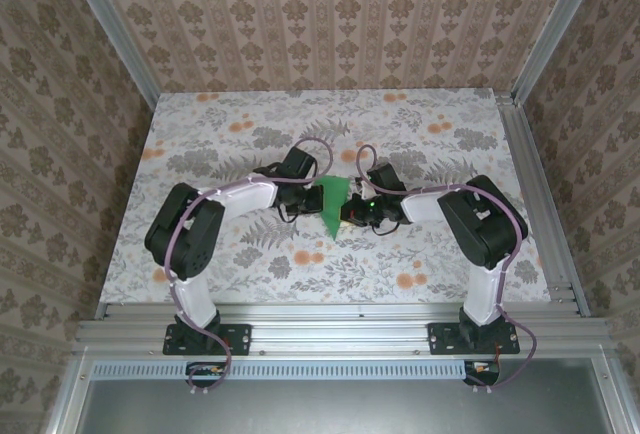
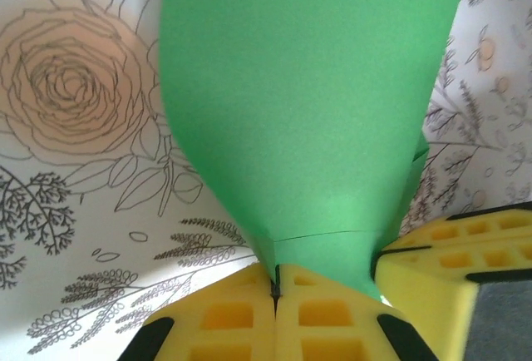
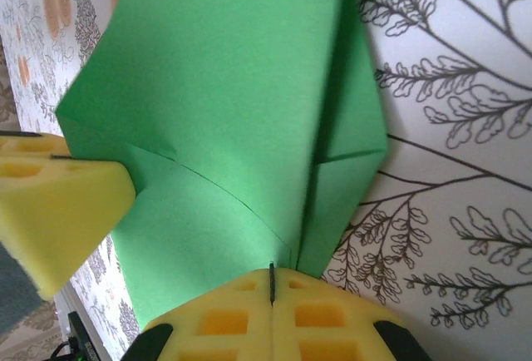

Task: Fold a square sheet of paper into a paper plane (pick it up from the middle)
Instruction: Fold the wing for the fifth time at the center of the table.

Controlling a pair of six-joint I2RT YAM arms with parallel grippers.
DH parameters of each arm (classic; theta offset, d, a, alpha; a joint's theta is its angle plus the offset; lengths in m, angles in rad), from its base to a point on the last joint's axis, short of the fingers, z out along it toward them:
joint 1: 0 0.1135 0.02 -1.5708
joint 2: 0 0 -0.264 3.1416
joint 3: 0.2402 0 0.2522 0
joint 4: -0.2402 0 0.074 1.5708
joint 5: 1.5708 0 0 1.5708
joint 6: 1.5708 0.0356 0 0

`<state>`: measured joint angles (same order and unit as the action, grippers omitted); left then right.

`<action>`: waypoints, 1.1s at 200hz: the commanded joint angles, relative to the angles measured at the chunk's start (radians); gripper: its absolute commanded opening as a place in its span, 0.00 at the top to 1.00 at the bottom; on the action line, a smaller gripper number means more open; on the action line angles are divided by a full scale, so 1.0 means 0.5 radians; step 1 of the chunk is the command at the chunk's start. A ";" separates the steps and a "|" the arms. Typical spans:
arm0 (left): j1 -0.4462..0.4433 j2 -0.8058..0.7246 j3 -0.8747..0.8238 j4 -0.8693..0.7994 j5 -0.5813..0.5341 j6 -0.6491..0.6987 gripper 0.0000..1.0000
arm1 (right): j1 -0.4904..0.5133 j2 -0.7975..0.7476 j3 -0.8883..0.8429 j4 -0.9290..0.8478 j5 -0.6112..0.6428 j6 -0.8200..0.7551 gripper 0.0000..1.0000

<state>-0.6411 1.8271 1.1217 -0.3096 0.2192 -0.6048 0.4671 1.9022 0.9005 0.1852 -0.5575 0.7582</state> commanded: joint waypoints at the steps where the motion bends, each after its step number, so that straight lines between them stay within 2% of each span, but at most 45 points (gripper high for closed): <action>1: -0.024 0.042 0.084 -0.106 -0.038 0.078 0.95 | -0.011 -0.010 0.006 -0.124 0.059 -0.044 1.00; 134: -0.111 0.137 0.278 -0.168 0.058 0.133 0.90 | -0.011 0.050 0.014 -0.111 0.047 -0.047 1.00; 220: -0.125 0.220 0.306 -0.090 0.160 0.064 0.89 | -0.014 0.072 0.000 -0.047 0.023 -0.022 1.00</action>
<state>-0.6933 1.9156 1.2510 -0.3607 0.2649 -0.5640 0.4671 1.9030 0.9039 0.1776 -0.5579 0.7551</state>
